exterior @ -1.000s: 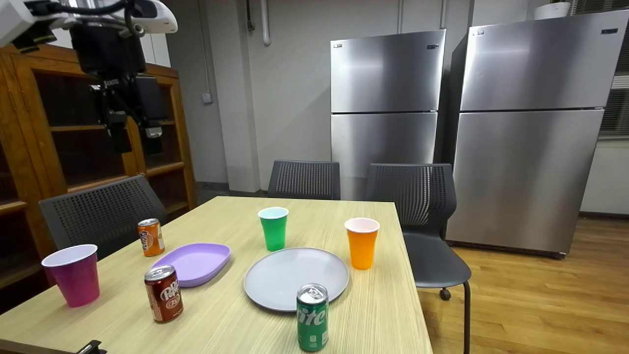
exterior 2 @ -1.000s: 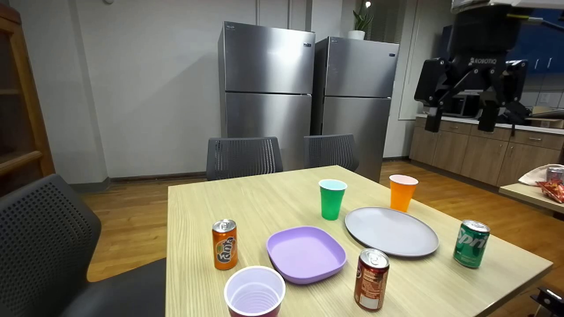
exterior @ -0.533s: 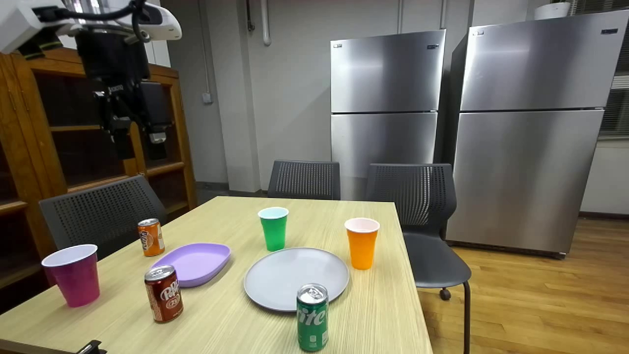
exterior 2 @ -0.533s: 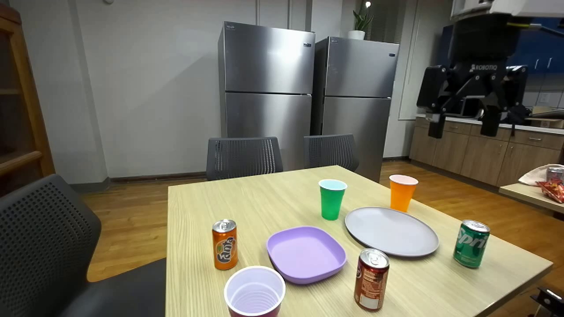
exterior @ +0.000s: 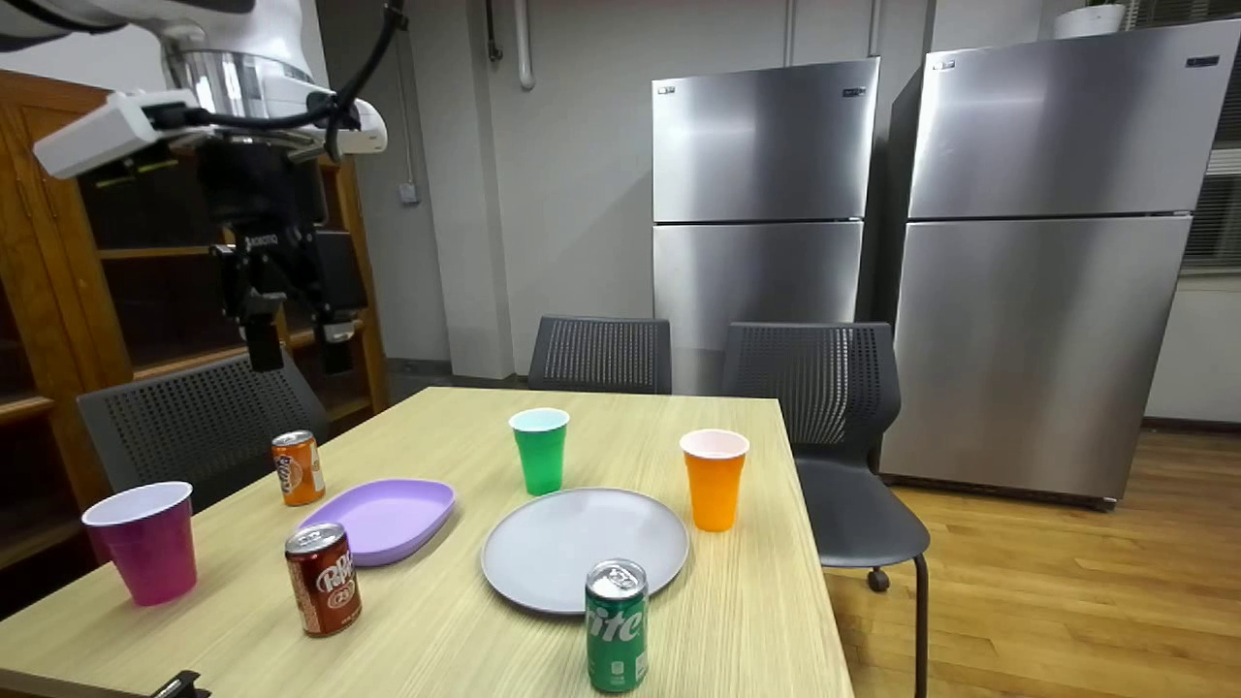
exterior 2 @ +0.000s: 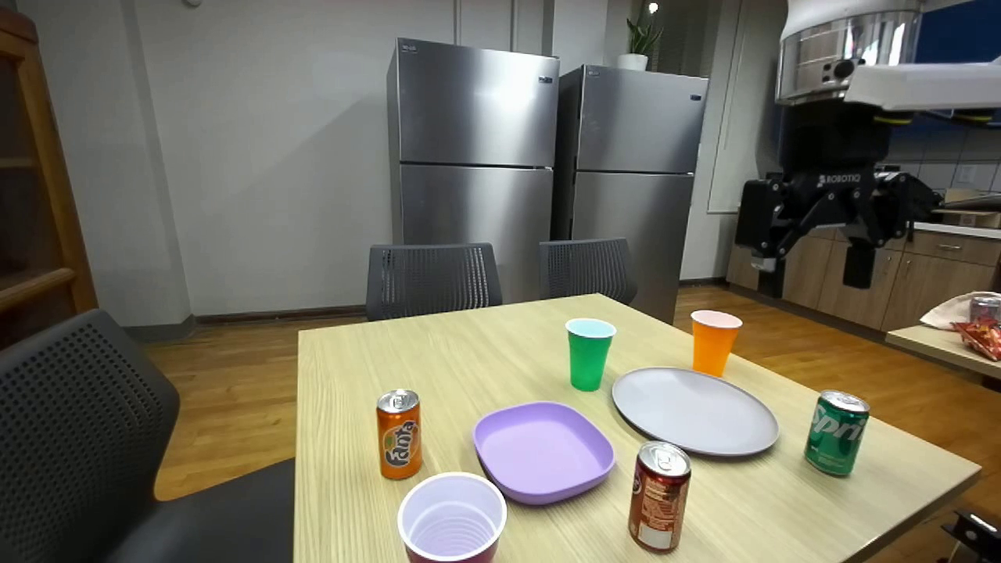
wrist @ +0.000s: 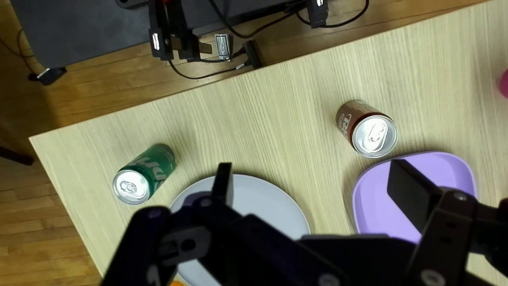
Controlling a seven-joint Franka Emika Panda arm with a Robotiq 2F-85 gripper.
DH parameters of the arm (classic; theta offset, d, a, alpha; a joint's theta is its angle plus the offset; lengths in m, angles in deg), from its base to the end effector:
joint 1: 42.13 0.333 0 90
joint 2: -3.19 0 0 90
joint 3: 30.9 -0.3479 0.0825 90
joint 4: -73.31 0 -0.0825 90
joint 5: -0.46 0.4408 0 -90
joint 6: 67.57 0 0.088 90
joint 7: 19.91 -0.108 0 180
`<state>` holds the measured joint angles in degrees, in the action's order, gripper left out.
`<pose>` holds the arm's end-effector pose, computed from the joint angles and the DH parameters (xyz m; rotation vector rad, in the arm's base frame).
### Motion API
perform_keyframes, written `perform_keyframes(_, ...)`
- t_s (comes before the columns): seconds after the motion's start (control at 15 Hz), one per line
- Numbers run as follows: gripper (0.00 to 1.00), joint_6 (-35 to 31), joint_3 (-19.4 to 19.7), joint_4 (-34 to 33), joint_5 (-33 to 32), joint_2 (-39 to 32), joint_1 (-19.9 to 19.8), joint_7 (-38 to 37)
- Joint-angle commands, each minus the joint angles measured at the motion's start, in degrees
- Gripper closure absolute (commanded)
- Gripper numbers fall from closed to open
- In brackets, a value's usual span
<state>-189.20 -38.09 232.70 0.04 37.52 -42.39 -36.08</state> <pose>0.3597 0.0379 0.3667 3.0408 -0.2762 -0.0733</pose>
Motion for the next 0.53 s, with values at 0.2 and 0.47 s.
perform_keyframes(0.2,0.00,-5.01,-0.34,-0.05,0.04,-7.49,2.23,2.99)
perform_keyframes(0.47,0.00,-6.62,-1.45,-0.57,0.11,-11.40,4.69,2.62)
